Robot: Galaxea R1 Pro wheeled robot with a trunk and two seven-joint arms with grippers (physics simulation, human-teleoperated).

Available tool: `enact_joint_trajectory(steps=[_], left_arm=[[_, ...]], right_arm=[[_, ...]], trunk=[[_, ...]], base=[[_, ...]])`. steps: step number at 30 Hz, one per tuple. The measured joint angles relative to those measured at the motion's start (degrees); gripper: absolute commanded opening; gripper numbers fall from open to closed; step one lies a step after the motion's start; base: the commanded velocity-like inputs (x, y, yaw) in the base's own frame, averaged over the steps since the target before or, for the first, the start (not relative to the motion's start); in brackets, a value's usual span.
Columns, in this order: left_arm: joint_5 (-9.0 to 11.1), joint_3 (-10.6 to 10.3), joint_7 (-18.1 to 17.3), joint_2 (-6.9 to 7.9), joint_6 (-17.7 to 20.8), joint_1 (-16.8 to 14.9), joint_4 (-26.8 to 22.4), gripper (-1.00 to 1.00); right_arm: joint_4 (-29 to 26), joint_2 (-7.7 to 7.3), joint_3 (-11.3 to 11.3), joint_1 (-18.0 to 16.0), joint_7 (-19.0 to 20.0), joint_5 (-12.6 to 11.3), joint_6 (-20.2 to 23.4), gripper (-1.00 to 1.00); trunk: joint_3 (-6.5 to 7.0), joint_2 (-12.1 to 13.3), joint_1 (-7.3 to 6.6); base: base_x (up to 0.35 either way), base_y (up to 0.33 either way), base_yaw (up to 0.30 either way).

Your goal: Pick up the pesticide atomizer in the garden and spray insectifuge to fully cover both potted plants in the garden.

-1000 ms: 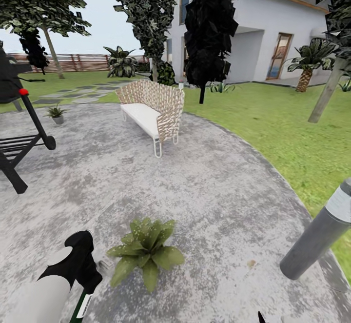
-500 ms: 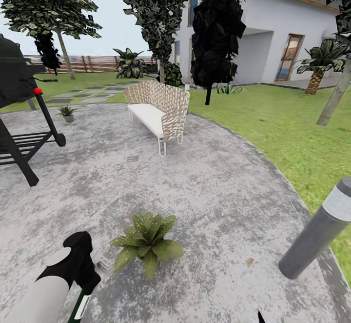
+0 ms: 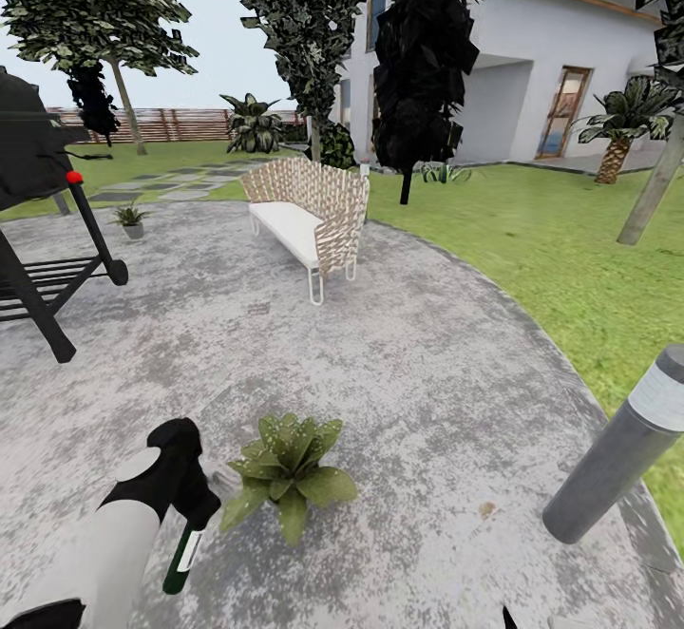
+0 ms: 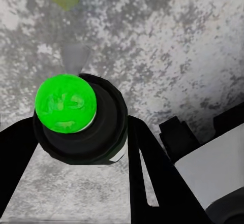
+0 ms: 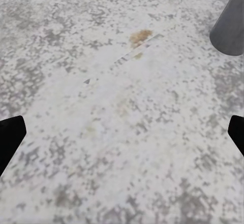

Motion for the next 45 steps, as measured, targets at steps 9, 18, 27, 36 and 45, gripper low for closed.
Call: enact_joint_trajectory(steps=[9, 18, 27, 36, 45], left_arm=[[0.1, 0.0, -0.3, 4.71, -2.5, 1.5, 3.5, -1.00], [0.1, 0.3, -0.3, 4.18, -5.7, 2.8, 6.2, -1.00], [-2.5, -3.5, -6.2, 2.50, -4.9, -7.4, 5.7, -1.00], [-8.3, -4.7, -11.1, -0.63, -3.1, -12.6, 5.4, -1.00], [-8.6, -9.1, -11.2, -7.01, -3.1, -14.5, 5.5, -1.00]], right_arm=[[0.1, 0.00, 0.0, 0.0, 0.0, 0.0, 0.0, 1.00], [0.1, 0.00, 0.1, 0.0, 0.0, 0.0, 0.0, 1.00], [0.1, 0.00, 0.0, 0.0, 0.0, 0.0, 0.0, 1.00], [0.0, 0.00, 0.0, 0.0, 0.0, 0.0, 0.0, 1.00], [0.0, 0.00, 0.0, 0.0, 0.0, 0.0, 0.0, 1.00]], trunk=[[0.00, 0.0, 0.00], [0.00, 0.0, 0.00], [0.01, 0.0, 0.00], [0.00, 0.0, 0.00], [0.00, 0.0, 0.00]], base=[[0.000, 0.000, 0.000], [0.000, 0.000, 0.000], [0.000, 0.000, 0.000], [0.000, 0.000, 0.000], [0.000, 0.000, 0.000]])
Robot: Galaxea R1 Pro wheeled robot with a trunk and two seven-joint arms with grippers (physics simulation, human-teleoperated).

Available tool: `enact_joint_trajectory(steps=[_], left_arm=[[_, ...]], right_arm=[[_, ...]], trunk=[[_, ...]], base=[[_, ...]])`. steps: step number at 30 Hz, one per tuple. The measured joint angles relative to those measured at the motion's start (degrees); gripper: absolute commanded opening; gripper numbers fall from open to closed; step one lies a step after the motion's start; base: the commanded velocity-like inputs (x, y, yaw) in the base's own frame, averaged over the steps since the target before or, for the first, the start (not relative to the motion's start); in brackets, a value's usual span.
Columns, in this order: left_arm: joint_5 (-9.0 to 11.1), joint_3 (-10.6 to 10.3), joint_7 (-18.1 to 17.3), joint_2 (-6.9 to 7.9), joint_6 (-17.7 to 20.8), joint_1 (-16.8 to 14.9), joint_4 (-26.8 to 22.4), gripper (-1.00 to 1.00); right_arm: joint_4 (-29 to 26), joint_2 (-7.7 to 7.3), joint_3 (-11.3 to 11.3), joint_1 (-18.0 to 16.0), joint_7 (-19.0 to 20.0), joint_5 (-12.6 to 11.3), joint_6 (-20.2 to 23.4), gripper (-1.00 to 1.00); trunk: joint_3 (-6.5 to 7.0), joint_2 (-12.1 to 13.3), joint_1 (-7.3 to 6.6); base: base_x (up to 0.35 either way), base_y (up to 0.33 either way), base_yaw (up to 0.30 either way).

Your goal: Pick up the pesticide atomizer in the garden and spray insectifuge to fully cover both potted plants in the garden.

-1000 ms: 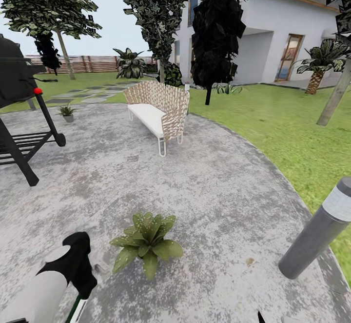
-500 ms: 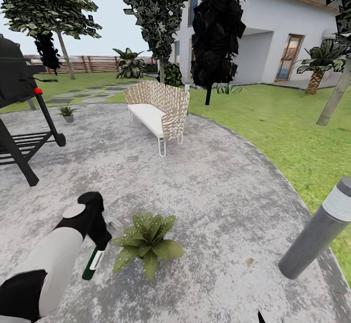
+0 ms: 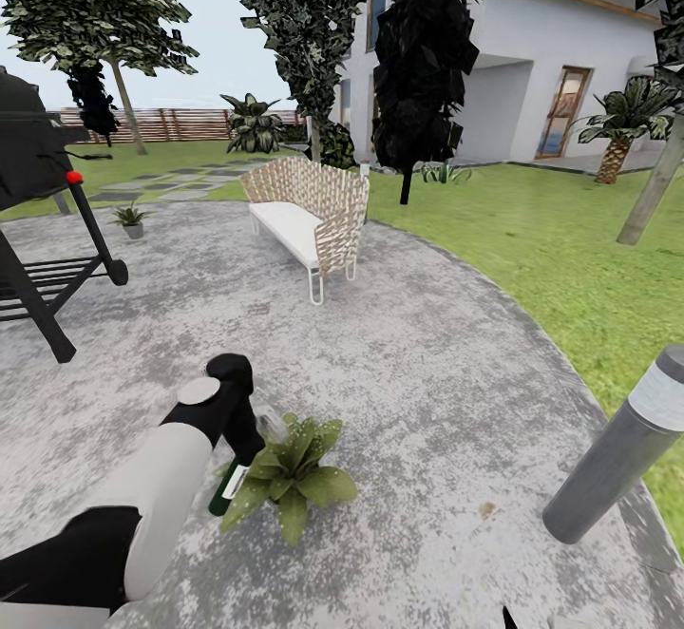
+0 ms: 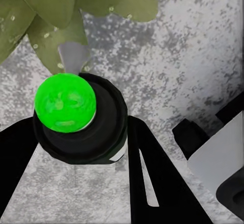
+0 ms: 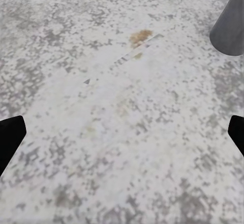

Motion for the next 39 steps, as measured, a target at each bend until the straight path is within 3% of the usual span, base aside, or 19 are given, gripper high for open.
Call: enact_joint_trajectory(steps=[6, 20, 27, 32, 35, 39], left_arm=[[0.1, -0.2, -1.6, -0.21, 0.0, 0.0, 0.4, -1.00], [-1.0, -0.5, -1.6, 0.24, -0.2, 0.9, 0.8, -1.00], [-0.8, -0.1, -1.6, -1.71, 0.0, 1.0, 0.9, -1.00], [-0.9, -0.4, -1.6, -1.04, -0.2, 0.6, 0.9, -1.00], [-0.8, -0.3, -1.6, 0.55, -0.3, 0.1, 0.9, -1.00], [-0.9, -0.4, -1.6, 1.36, -0.3, 0.2, 0.9, -1.00]], right_arm=[[0.0, 0.00, 0.0, 0.0, 0.0, 0.0, 0.0, 1.00], [0.1, 0.00, 0.0, 0.0, 0.0, 0.0, 0.0, 1.00], [0.1, 0.00, 0.0, 0.0, 0.0, 0.0, 0.0, 1.00], [0.1, 0.00, 0.0, 0.0, 0.0, 0.0, 0.0, 1.00], [0.1, 0.00, 0.0, 0.0, 0.0, 0.0, 0.0, 1.00], [0.1, 0.00, 0.0, 0.0, 0.0, 0.0, 0.0, 1.00]], trunk=[[0.00, 0.0, 0.01], [0.00, 0.0, 0.00], [0.00, 0.0, 0.00], [0.00, 0.0, 0.00], [0.00, 0.0, 0.00], [0.00, 0.0, 0.00]], base=[[-0.074, -0.104, 0.000], [-0.005, -0.007, 0.000], [0.000, 0.000, 0.000], [0.000, 0.000, 0.000], [0.000, 0.000, 0.000], [0.000, 0.000, 0.000]])
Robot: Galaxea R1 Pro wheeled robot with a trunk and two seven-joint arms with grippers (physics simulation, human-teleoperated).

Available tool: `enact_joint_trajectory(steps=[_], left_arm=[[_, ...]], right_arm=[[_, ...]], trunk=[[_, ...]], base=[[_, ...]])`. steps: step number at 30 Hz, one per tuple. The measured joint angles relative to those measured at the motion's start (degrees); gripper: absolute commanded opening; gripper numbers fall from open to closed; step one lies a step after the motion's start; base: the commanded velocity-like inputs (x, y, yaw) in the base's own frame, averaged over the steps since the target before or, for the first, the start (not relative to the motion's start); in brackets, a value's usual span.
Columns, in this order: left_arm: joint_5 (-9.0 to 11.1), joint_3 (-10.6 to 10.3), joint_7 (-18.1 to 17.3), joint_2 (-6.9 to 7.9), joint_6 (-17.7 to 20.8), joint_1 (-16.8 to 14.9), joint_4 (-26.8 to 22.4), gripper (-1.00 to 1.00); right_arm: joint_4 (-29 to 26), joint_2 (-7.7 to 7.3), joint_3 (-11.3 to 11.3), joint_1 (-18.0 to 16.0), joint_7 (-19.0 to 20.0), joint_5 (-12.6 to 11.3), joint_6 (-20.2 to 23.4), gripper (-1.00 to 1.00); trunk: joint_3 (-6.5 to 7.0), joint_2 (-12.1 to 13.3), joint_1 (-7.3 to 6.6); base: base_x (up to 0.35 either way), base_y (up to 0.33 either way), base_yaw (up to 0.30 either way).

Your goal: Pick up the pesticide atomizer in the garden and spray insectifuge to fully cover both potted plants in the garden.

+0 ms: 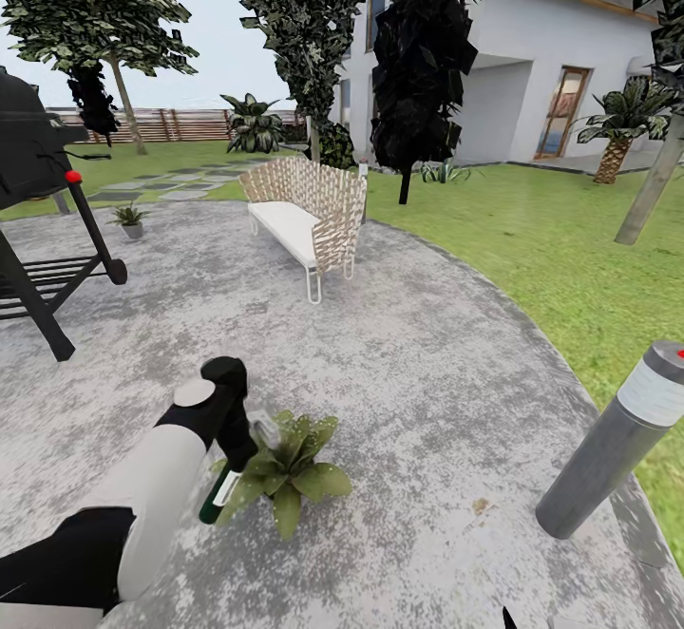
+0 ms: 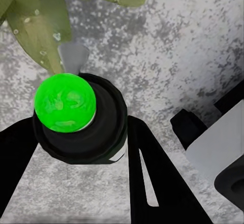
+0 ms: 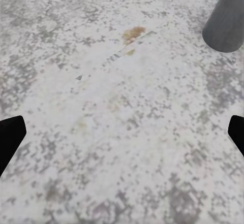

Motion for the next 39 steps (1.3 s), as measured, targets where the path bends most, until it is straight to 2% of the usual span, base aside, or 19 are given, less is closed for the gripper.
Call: enact_joint_trajectory(steps=[7, 10, 17, 24, 27, 34, 39], left_arm=[[0.0, 0.1, 0.0, -0.77, 0.0, 0.9, 0.0, -1.00], [-0.1, 0.1, 0.0, -0.65, 0.1, 0.7, 0.0, -1.00], [-0.1, 0.0, 0.0, -0.79, 0.1, 0.5, -0.1, -1.00], [-2.5, 0.1, 0.0, -0.82, 0.2, 0.7, 0.0, -1.00], [-2.6, 0.3, 0.0, -0.95, 0.3, 0.9, 0.3, -1.00], [-2.5, 0.3, 0.0, -2.59, 0.3, 2.3, 0.4, -1.00], [-2.6, 0.2, 0.0, -2.37, 0.3, 2.5, 0.4, -1.00]], right_arm=[[0.0, 0.00, 0.0, 0.0, 0.0, 0.0, 0.0, 1.00], [0.1, 0.00, 0.0, 0.0, 0.0, 0.0, 0.0, 1.00], [0.1, 0.00, 0.0, 0.0, 0.0, 0.0, 0.0, 1.00], [-0.1, 0.00, 0.0, 0.0, 0.0, 0.0, 0.0, 1.00], [-0.1, 0.00, 0.0, 0.0, 0.0, 0.0, 0.0, 1.00], [0.0, 0.00, 0.0, 0.0, 0.0, 0.0, 0.0, 1.00], [-0.1, 0.00, 0.0, 0.0, 0.0, 0.0, 0.0, 1.00]], trunk=[[0.00, 0.0, 0.00], [0.00, 0.0, 0.00], [0.00, 0.0, -0.03], [0.00, 0.0, 0.00], [0.00, 0.0, 0.00], [0.00, 0.0, 0.00], [0.00, 0.0, 0.00]], base=[[0.000, 0.000, 0.000], [0.008, 0.000, 0.000], [0.243, 0.089, 0.000], [0.109, 0.063, 0.000], [0.003, 0.002, 0.000], [0.000, 0.000, 0.000], [0.000, 0.000, 0.000]])
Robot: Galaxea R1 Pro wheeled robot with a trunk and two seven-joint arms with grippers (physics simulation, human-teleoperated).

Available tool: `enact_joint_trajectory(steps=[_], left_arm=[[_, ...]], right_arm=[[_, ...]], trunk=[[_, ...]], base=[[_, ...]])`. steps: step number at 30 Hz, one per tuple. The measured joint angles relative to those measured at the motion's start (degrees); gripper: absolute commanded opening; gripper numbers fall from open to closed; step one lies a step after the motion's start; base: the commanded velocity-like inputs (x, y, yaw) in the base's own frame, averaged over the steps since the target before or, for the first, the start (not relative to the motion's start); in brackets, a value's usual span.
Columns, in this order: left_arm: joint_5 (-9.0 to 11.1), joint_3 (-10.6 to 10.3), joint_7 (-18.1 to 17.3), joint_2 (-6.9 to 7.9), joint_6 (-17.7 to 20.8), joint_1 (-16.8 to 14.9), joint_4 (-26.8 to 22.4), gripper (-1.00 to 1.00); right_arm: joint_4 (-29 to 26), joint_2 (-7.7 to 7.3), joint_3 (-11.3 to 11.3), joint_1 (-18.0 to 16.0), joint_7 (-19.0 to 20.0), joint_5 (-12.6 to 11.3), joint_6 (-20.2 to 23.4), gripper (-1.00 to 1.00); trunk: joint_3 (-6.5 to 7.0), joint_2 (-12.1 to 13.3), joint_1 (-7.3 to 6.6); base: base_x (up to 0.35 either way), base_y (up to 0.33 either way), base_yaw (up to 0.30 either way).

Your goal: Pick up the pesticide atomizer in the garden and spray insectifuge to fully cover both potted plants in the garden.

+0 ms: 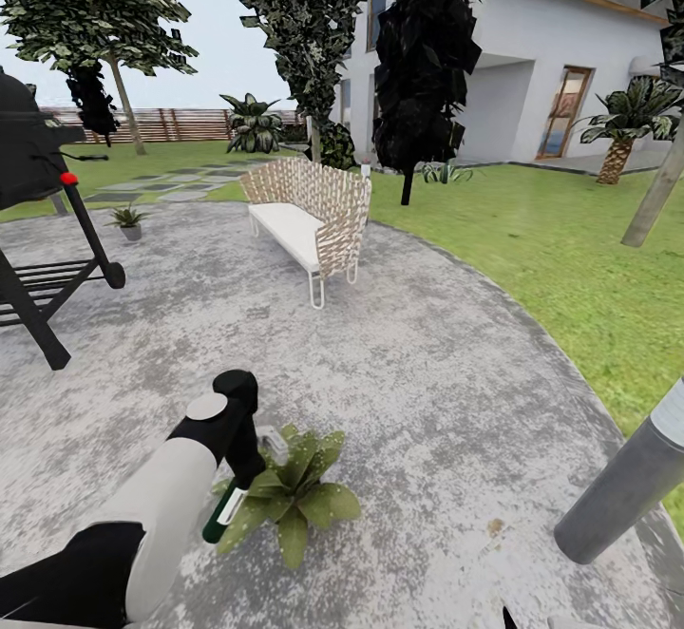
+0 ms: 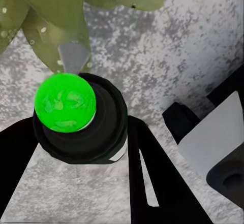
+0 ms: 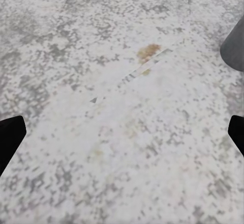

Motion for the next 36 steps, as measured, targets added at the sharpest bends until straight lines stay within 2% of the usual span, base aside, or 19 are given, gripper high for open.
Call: enact_joint_trajectory(steps=[3, 7, 9, 17, 26, 36], left_arm=[[0.0, 0.0, 0.0, 0.54, -0.1, 0.1, 0.0, -1.00], [0.0, 0.1, 0.0, 2.97, -0.2, 0.2, 0.0, -1.00], [0.0, 0.0, 0.0, 3.43, -0.2, 0.2, 0.0, -1.00], [-0.1, 0.1, 0.0, 2.81, -0.1, 0.1, 0.0, -1.00], [0.0, 0.1, 0.0, 2.91, -0.1, 0.1, -0.1, -1.00], [0.4, 0.1, 0.0, 2.80, -0.2, 0.5, 0.0, -1.00]], right_arm=[[0.0, 0.00, 0.0, 0.0, 0.0, 0.0, 0.0, 1.00], [0.1, 0.00, 0.0, 0.0, 0.0, 0.0, 0.0, 1.00], [0.1, 0.00, 0.0, 0.0, 0.0, 0.0, 0.0, 1.00], [0.0, 0.00, 0.0, 0.0, 0.0, 0.0, 0.0, 1.00], [0.1, 0.00, 0.0, 0.0, 0.0, 0.0, 0.0, 1.00], [0.0, 0.00, 0.0, 0.0, 0.0, 0.0, 0.0, 1.00]], trunk=[[0.00, 0.0, 0.00], [0.00, 0.0, 0.00], [0.00, 0.0, 0.00], [0.00, 0.0, 0.00], [0.00, 0.0, 0.01], [0.00, 0.0, 0.00]], base=[[0.000, 0.000, 0.000], [0.000, 0.000, 0.000], [0.000, 0.000, 0.000], [-0.001, -0.209, 0.000], [-0.177, -0.160, 0.000], [0.074, -0.148, 0.000]])
